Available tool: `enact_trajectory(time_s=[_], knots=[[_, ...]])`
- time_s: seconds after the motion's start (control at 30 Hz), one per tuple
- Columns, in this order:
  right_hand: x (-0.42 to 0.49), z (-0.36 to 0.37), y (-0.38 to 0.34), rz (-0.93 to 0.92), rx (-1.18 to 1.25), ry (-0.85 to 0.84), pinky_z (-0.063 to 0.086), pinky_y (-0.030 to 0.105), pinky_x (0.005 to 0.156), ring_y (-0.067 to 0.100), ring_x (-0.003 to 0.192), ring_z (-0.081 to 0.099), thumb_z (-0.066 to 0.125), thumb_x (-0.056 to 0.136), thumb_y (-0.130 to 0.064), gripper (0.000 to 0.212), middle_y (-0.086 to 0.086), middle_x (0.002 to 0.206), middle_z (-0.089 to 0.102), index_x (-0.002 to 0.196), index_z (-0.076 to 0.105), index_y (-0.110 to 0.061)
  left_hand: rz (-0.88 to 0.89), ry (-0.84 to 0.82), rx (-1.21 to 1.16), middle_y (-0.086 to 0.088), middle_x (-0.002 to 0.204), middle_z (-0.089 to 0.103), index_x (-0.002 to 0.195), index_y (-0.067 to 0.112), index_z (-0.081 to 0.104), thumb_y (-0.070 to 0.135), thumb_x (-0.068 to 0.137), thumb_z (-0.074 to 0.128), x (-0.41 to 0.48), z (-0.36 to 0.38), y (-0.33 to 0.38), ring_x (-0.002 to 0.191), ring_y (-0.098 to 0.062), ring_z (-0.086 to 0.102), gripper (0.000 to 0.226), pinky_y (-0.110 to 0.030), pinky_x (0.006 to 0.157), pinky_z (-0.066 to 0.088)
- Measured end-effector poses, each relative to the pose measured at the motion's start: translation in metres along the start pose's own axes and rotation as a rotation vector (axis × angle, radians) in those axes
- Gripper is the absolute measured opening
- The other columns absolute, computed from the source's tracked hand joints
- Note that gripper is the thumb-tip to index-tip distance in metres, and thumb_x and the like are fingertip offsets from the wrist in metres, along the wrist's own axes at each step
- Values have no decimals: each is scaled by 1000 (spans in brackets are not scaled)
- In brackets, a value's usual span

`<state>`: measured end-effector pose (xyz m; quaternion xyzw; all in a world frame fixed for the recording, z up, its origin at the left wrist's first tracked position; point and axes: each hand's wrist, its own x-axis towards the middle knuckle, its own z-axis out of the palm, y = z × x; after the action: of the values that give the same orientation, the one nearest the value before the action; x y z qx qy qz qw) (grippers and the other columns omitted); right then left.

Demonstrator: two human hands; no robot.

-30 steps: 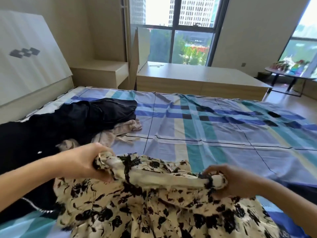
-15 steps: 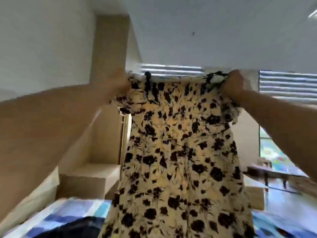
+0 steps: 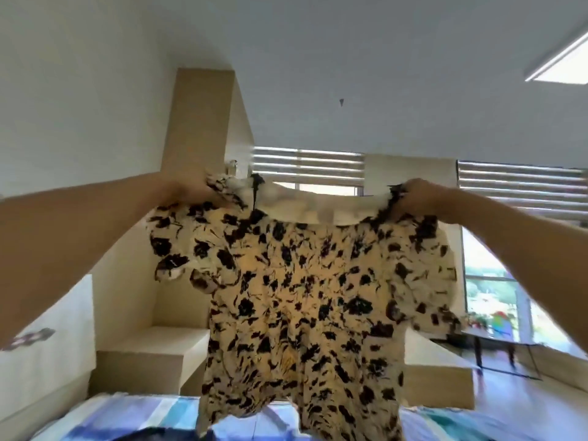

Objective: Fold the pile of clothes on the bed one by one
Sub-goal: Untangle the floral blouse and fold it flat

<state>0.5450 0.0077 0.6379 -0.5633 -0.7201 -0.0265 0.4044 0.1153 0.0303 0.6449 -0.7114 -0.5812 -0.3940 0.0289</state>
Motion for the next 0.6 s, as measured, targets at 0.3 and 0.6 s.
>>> enact_trajectory(time_s=[0.3, 0.6], knots=[[-83, 68, 60, 184, 430, -631, 60, 41, 72, 36, 94, 73, 92, 56, -17, 73, 17, 106, 75, 121, 58, -12, -176, -611, -433, -22, 107, 72, 111, 3, 68, 47, 50, 98, -98, 80, -65, 95, -38, 72, 81, -49, 88, 57], [-103, 113, 72, 218, 463, -729, 61, 38, 74, 26, 91, 75, 68, 85, -8, 35, 8, 102, 77, 119, 59, -16, -275, -625, -444, -25, 118, 69, 129, 8, 51, 26, 81, 82, -140, 113, -75, 108, -46, 67, 60, -61, 99, 51]])
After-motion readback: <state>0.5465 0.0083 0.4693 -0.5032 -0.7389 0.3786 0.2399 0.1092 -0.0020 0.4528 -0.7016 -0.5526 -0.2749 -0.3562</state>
